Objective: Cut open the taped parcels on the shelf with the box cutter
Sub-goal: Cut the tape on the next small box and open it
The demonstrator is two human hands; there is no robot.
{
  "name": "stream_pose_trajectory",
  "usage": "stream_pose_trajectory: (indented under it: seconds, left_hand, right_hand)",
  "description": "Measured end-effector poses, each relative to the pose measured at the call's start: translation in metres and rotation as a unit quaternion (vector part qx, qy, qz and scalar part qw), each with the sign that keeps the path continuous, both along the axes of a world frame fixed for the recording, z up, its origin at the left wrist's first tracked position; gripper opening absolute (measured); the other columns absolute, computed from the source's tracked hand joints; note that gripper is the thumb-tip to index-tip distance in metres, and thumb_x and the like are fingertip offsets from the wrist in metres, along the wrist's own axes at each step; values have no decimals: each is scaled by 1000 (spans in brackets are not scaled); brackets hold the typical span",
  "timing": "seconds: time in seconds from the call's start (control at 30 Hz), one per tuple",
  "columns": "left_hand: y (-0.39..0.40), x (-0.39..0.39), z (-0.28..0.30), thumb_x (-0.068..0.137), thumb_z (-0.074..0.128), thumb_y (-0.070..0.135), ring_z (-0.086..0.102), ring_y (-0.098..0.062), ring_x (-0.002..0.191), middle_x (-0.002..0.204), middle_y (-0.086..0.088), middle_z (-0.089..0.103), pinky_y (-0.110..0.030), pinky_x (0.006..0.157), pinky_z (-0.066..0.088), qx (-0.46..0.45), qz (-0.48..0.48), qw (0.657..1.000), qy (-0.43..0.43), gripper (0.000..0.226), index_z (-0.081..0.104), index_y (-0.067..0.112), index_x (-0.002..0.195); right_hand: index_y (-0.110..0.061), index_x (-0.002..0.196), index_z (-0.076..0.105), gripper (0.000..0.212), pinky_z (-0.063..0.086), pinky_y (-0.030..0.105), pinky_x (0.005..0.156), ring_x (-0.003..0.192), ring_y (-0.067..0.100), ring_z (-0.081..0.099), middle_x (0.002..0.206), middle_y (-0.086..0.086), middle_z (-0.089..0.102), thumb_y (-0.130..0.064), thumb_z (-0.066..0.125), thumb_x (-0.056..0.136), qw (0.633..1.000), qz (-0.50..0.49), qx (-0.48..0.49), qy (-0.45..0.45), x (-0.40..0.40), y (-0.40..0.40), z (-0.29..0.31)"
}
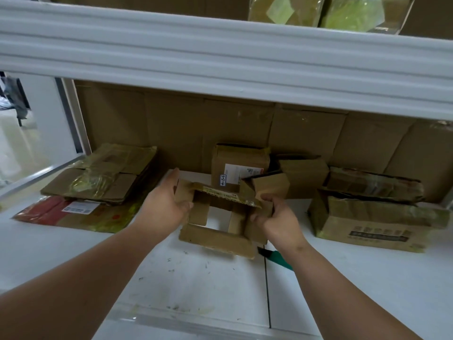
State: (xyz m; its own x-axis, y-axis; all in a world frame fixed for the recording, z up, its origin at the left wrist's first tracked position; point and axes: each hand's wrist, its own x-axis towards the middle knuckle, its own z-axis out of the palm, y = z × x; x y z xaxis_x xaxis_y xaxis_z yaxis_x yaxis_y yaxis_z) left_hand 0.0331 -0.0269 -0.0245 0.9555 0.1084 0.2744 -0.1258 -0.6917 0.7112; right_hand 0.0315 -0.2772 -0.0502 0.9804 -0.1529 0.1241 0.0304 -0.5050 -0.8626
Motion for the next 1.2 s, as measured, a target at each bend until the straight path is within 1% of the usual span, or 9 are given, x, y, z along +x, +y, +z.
stream_pose_trajectory:
  seconds: [0.13,0.23,0.43,0.6,0.8,0.9,1.0,1.13,1.2]
  left_hand:
    - [-3,-1,5,89,67,27,58,-14,62,75,3,60,-19,48,36,-3,24,999,-38,13,64,18,98]
    - [2,-1,11,89,66,24,53,-17,63,70,-1,54,-23,50,30,-6,28,995,-91,26,54,29,67]
    - [5,-3,20,96,59,16,60,-28,88,106,-15,64,-24,73,40,43,54,980,-187,24,71,11,116]
    - [-21,-24,16,89,58,9,61,-28,91,104,-9,66,-40,78,52,277,-148,916,-249,39,65,17,126]
    - [-36,-38,15,82,76,12,65,-23,78,90,-3,72,-29,70,47,319,-240,873,-281,24,77,15,106]
    - [-44,-40,16,95,61,25,62,-15,97,106,3,71,-20,83,37,281,-269,895,-219,22,75,22,112]
    - [-43,-39,18,92,61,39,52,5,94,110,16,65,-6,77,34,211,-225,935,-172,31,66,33,122]
    - [-20,-26,26,88,63,46,50,-11,114,124,7,54,-31,92,42,92,-39,984,-145,51,52,28,135]
    - [-7,-22,28,82,68,53,46,-21,126,137,0,47,-41,101,41,-1,-19,1000,-24,71,43,26,142]
  right_hand:
    - [-34,134,46,60,43,20,72,95,7,54,115,-13,55,-36,75,82,998,20,-59,-4,-3,7,2]
    - [-27,133,52,50,44,28,79,101,16,53,124,-1,51,-41,67,87,994,26,-108,16,-4,8,4]
    - [-22,105,58,14,38,18,53,71,10,57,83,-3,61,-21,55,91,989,-33,-128,-70,-16,10,13]
    - [-31,103,53,11,50,26,65,71,16,69,82,8,74,-35,42,103,988,62,129,53,-23,41,32]
    - [-30,124,52,67,51,36,82,93,23,69,113,4,67,-80,45,81,969,95,114,198,-24,40,35]
    - [-29,133,47,66,51,36,84,95,23,67,119,-1,62,-73,50,85,969,107,92,203,-23,41,30]
    - [-28,123,51,35,52,40,90,97,27,65,111,2,62,-51,49,98,961,86,150,214,-22,35,26]
    - [-27,125,51,27,53,40,87,106,32,61,122,9,59,-33,55,99,932,93,272,219,-24,16,19]
    - [-26,128,54,30,56,39,80,105,30,65,119,12,65,-25,56,98,914,110,334,204,-26,9,14]
